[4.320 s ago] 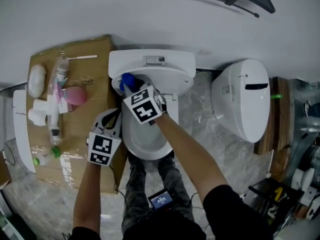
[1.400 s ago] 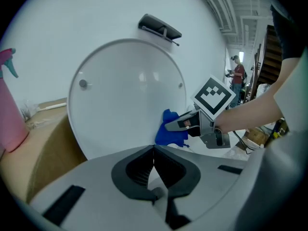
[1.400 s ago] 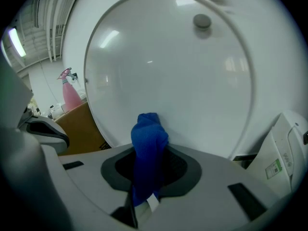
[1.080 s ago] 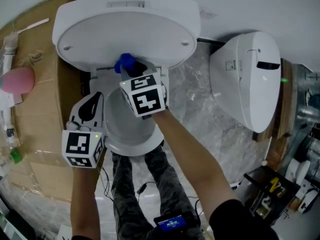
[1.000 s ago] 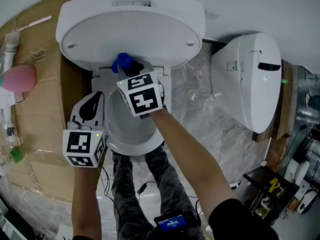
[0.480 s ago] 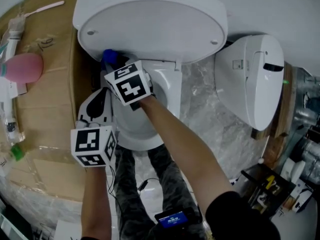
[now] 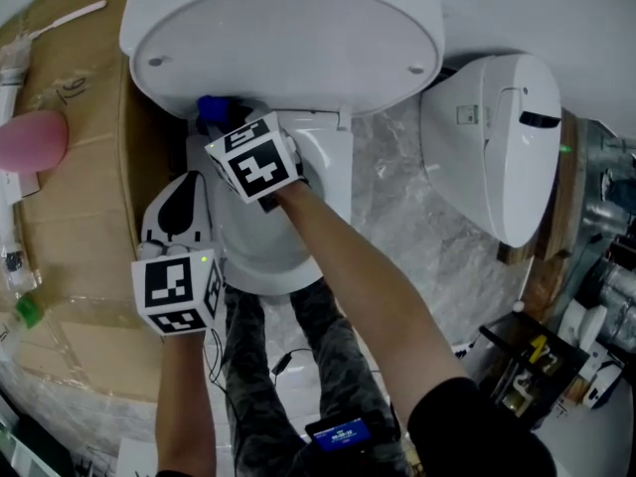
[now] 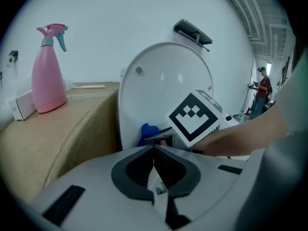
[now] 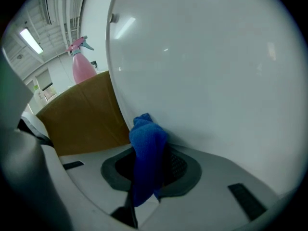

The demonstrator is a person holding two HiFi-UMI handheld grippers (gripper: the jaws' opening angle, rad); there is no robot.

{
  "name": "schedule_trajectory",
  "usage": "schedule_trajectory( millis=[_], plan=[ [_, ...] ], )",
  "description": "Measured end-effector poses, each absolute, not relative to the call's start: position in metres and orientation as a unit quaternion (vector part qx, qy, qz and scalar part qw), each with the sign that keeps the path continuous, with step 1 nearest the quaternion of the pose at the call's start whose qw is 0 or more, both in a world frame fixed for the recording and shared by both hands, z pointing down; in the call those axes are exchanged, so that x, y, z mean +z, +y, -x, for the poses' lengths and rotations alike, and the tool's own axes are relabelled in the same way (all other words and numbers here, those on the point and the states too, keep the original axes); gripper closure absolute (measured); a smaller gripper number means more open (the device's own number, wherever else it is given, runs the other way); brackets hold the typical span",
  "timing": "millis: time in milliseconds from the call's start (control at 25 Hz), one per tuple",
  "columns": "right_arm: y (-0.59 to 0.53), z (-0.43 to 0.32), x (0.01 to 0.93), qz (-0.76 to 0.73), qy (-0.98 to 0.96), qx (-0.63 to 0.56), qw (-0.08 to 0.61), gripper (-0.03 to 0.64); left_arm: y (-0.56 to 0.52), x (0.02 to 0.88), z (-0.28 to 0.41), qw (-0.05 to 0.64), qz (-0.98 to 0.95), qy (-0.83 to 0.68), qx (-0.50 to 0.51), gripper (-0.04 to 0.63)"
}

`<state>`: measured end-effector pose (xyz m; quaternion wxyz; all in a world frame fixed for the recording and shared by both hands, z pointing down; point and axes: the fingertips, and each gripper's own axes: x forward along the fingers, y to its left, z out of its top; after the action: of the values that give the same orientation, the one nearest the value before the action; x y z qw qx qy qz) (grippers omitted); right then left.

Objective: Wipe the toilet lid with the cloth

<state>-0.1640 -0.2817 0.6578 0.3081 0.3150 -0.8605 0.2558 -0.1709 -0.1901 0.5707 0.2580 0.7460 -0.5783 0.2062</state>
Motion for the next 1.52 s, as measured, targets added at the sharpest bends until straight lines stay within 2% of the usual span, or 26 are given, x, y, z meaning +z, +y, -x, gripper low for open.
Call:
schedule_trajectory(
  millis=[360, 920, 1520],
  plan=[
    [-0.291, 0.080, 0.665, -0.379, -0.833, 0.266, 0.303, 0.526, -0.192, 0.585, 0.151, 0.247, -0.753, -0.561, 0.240, 0.583],
    [-0.298, -0.067, 0.668, -0.481, -0.772, 0.310, 0.277, 0.525, -0.199, 0.585, 0.073, 0.227, -0.774, -0.526, 0.269, 0.583],
    [-0.298, -0.104, 0.616, -0.488, -0.784, 0.293, 0.247, 0.526, -0.205, 0.542, 0.034, 0.183, -0.797, -0.513, 0.262, 0.583]
  ],
)
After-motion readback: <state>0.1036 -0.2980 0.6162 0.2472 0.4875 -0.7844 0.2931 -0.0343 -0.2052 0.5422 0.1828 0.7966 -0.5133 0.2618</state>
